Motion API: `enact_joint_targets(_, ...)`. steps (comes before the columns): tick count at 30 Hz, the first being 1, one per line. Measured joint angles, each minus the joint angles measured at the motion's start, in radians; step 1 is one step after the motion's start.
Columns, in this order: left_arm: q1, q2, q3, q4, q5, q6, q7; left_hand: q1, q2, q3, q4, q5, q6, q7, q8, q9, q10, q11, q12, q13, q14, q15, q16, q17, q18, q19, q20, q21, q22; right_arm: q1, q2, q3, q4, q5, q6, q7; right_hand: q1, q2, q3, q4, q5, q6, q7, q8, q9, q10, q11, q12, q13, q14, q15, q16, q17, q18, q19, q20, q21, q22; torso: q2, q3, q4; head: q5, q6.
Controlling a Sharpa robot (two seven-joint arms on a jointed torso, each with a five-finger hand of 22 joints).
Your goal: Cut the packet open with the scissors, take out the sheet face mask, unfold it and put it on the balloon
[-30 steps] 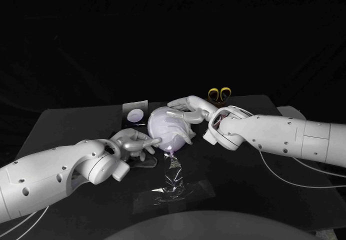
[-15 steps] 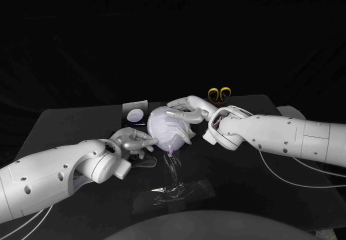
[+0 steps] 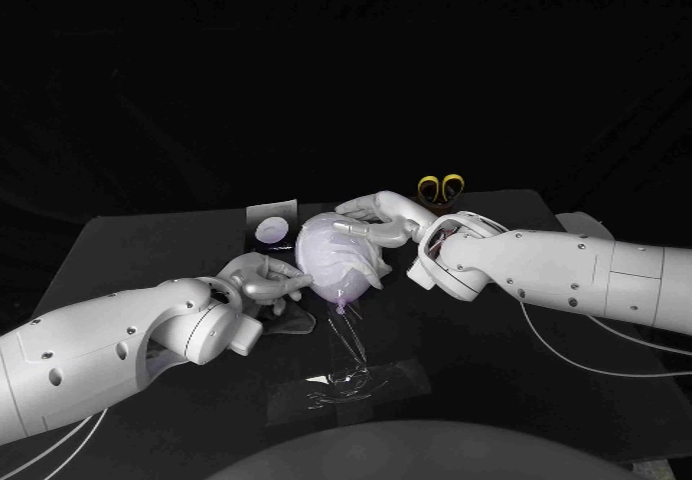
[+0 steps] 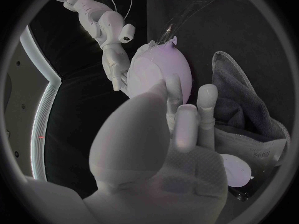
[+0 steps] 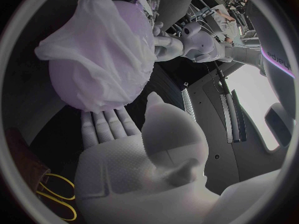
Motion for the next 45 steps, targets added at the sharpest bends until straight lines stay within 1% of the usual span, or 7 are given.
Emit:
enact_joint_targets(2, 0.0, -0.002, 0.0, 0.002, 0.003, -0.003, 0.0, -0.063, -0.075, 0.12, 0.009, 0.015, 0.0, 0.0, 0.043, 0.0, 0.001, -0.006, 0.035, 0.022, 0.004, -0.001, 0.012, 0.02, 0.0, 0.002, -0.002, 0.017, 0.016, 0.0, 0.0, 0.0, 0.0, 0.0, 0.0, 0.0, 0.0, 0.0, 0.0, 0.0, 0.0, 0.0, 0.0, 0.0, 0.0, 0.0, 0.0, 0.0, 0.0, 0.0, 0.0, 0.0, 0.0, 0.0, -0.002, 0.002, 0.0, 0.0, 0.0, 0.0, 0.0, 0.002, 0.0)
enact_joint_targets(3, 0.0, -0.003, 0.0, 0.002, 0.005, -0.005, 0.0, -0.105, -0.12, 0.245, -0.011, 0.026, 0.0, 0.0, 0.065, 0.0, -0.001, -0.008, 0.054, 0.032, 0.005, -0.003, 0.018, 0.031, 0.0, 0.004, -0.004, 0.026, 0.024, 0.0, 0.0, 0.0, 0.0, 0.0, 0.0, 0.0, 0.0, 0.0, 0.0, 0.0, 0.0, 0.0, 0.0, 0.0, 0.0, 0.0, 0.0, 0.0, 0.0, 0.0, 0.0, 0.0, 0.0, 0.0, -0.004, 0.004, 0.0, 0.0, 0.0, 0.0, 0.0, 0.002, 0.0)
enact_joint_targets(6, 0.0, -0.007, 0.0, 0.006, 0.01, -0.008, 0.0, -0.234, -0.171, 0.345, -0.051, 0.13, -0.01, -0.01, 0.12, 0.028, -0.008, -0.015, 0.104, 0.055, 0.007, -0.004, 0.032, 0.064, 0.0, 0.011, -0.011, 0.055, 0.052, 0.0, -0.001, 0.0, 0.001, -0.001, 0.0, 0.0, 0.0, 0.0, 0.0, 0.0, 0.0, 0.0, 0.0, 0.0, 0.0, 0.0, 0.0, 0.0, 0.001, 0.0, 0.0, 0.0, 0.0, 0.0, -0.004, 0.004, 0.0, 0.0, 0.0, 0.0, 0.0001, 0.003, 0.0)
enact_joint_targets(10, 0.0, -0.017, 0.001, 0.012, 0.016, -0.011, 0.0, -0.374, -0.177, 0.437, -0.188, 0.23, -0.02, -0.009, 0.165, 0.028, -0.012, -0.019, 0.152, 0.072, 0.007, -0.005, 0.048, 0.103, -0.006, 0.019, -0.02, 0.085, 0.082, 0.0, -0.001, 0.0, 0.001, -0.002, 0.0, 0.0, 0.0, 0.0, -0.005, 0.0, -0.004, 0.0, 0.0, 0.0, -0.001, -0.001, -0.001, -0.001, 0.001, -0.007, 0.0, 0.0, -0.004, 0.0, -0.007, 0.0, 0.0, -0.003, 0.0, -0.0002, 0.0001, 0.003, 0.0)
enact_joint_targets(14, 0.0, -0.028, 0.001, 0.016, 0.021, -0.011, -0.002, -0.426, -0.172, 0.431, -0.216, 0.309, -0.02, -0.009, 0.189, 0.029, -0.015, -0.022, 0.178, 0.077, 0.008, -0.005, 0.06, 0.136, -0.007, 0.023, -0.023, 0.101, 0.101, 0.0, -0.001, 0.0, 0.001, -0.004, 0.0, 0.0, 0.0, 0.0, -0.006, 0.0, -0.009, 0.0, 0.0, 0.0, -0.001, -0.002, -0.002, -0.001, 0.001, -0.007, 0.0, 0.0, -0.004, 0.0, -0.011, 0.004, 0.0, -0.005, 0.0, -0.0002, 0.0, 0.003, 0.0)
enact_joint_targets(20, -0.002, -0.046, 0.001, 0.022, 0.024, -0.005, -0.007, -0.472, -0.166, 0.454, -0.261, 0.357, -0.025, -0.01, 0.205, 0.05, -0.012, -0.026, 0.2, 0.08, 0.012, -0.009, 0.067, 0.164, -0.007, 0.028, -0.029, 0.114, 0.114, 0.0, -0.002, 0.0, 0.002, -0.008, 0.001, 0.0, 0.0, 0.0, -0.008, -0.003, -0.009, 0.0, 0.0, 0.0, -0.002, -0.004, 0.0, 0.001, 0.001, -0.01, 0.002, 0.0, -0.006, 0.0, -0.016, 0.002, 0.0, -0.006, 0.0, -0.0001, 0.0001, 0.002, -0.001)
enact_joint_targets(45, -0.005, -0.07, 0.001, 0.011, -0.008, 0.088, -0.044, -0.497, -0.167, 0.44, -0.275, 0.388, -0.029, -0.014, 0.218, 0.051, -0.016, -0.029, 0.213, 0.079, 0.008, -0.013, 0.075, 0.171, -0.007, 0.028, -0.028, 0.12, 0.119, -0.001, -0.004, 0.0, 0.001, -0.038, 0.005, -0.006, 0.056, -0.001, -0.035, -0.013, -0.056, 0.0, 0.0, 0.0, -0.016, -0.014, 0.007, 0.001, 0.0, -0.03, 0.002, 0.0, -0.025, -0.001, -0.032, 0.004, 0.0, -0.015, 0.0, 0.0001, -0.001, -0.001, 0.003)
